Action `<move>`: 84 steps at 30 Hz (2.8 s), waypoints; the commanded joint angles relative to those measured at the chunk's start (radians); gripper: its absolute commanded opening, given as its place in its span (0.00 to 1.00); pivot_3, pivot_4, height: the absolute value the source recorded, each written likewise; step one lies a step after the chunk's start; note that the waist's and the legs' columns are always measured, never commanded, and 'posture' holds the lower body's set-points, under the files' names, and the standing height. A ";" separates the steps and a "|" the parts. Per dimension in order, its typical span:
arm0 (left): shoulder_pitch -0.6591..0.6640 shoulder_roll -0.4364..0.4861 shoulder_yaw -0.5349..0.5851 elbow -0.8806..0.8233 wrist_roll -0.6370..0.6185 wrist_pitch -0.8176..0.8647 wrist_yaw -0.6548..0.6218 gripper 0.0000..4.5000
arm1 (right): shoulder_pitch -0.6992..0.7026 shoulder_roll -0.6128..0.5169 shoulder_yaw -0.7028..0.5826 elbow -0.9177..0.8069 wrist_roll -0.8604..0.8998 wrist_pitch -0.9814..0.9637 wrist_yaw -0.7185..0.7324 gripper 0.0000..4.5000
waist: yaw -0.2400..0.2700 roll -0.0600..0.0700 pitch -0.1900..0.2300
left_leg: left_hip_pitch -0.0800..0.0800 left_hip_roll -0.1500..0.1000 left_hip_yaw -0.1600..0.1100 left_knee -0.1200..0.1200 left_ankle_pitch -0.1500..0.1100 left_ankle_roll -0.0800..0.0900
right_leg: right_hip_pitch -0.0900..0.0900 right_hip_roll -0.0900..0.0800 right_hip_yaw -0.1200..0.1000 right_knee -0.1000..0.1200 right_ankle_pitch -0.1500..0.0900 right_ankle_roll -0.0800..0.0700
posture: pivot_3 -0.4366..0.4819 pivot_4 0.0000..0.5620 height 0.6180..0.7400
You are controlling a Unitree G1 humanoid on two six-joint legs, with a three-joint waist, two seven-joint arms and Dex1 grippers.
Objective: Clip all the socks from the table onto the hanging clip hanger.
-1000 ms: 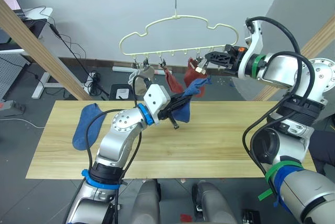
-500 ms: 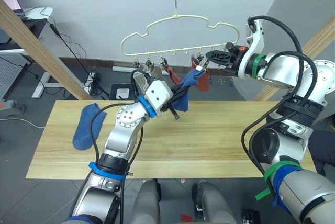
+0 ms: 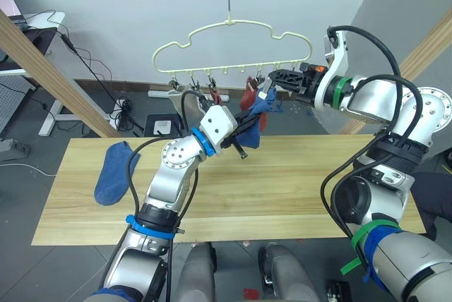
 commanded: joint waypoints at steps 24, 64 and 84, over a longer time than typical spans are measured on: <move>0.083 0.119 0.058 -0.121 -0.095 0.199 -0.061 0.84 | 0.589 -0.496 0.550 -0.524 -0.365 -0.711 0.421 1.00 | -0.015 0.000 0.000 | -0.002 -0.002 -0.002 0.015 0.000 0.001 | 0.000 0.003 0.000 0.009 0.000 0.000 | 0.47 0.43 1.00; 0.283 0.382 0.339 -0.673 -0.691 0.688 0.051 1.00 | 0.427 0.009 0.677 -0.127 -0.907 -1.191 0.068 0.35 | 0.021 0.001 0.007 | 0.000 0.000 -0.005 0.013 0.000 0.000 | 0.001 0.002 0.002 0.010 0.000 0.000 | 0.61 0.52 1.00; 0.268 0.385 0.328 -0.678 -0.696 0.690 0.084 1.00 | 0.334 0.053 0.635 0.017 -0.929 -1.222 0.007 0.35 | 0.031 0.001 0.008 | 0.000 0.000 -0.005 0.012 0.000 0.000 | 0.001 0.001 0.002 0.009 0.000 0.000 | 0.63 0.51 1.00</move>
